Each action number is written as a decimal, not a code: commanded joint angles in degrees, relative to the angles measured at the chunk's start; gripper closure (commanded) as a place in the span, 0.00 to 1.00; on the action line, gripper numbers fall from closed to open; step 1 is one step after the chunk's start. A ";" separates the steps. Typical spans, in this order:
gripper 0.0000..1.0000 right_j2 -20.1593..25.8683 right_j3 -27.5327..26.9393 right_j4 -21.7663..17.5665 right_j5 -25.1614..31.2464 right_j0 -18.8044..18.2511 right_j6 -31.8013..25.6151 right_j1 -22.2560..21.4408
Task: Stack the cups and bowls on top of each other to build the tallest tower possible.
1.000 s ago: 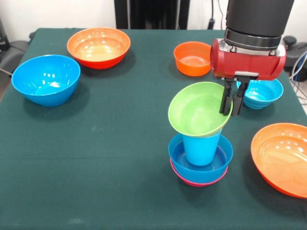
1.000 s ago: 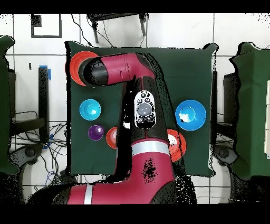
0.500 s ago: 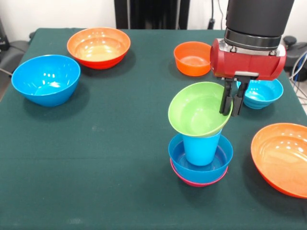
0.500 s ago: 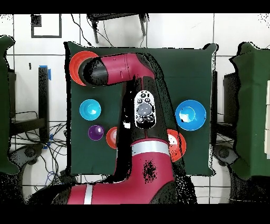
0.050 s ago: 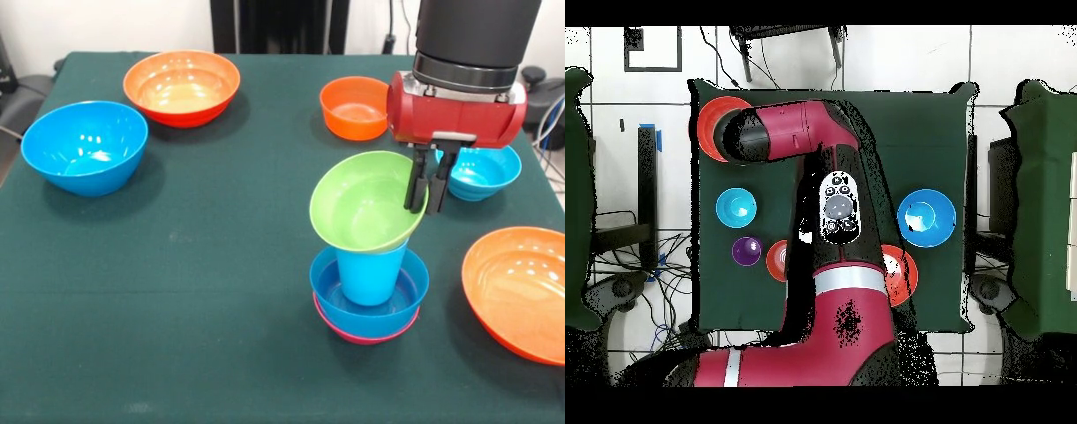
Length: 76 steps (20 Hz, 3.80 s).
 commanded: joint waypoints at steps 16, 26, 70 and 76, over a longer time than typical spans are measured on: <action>1.00 1.99 2.64 0.21 -4.38 0.23 4.40 0.14; 1.00 2.14 3.23 0.10 -5.29 0.13 4.44 -0.06; 1.00 7.84 18.44 -2.90 -12.35 -9.21 -2.57 -5.95; 1.00 6.40 17.78 -2.67 -11.66 -7.06 -0.58 -5.96</action>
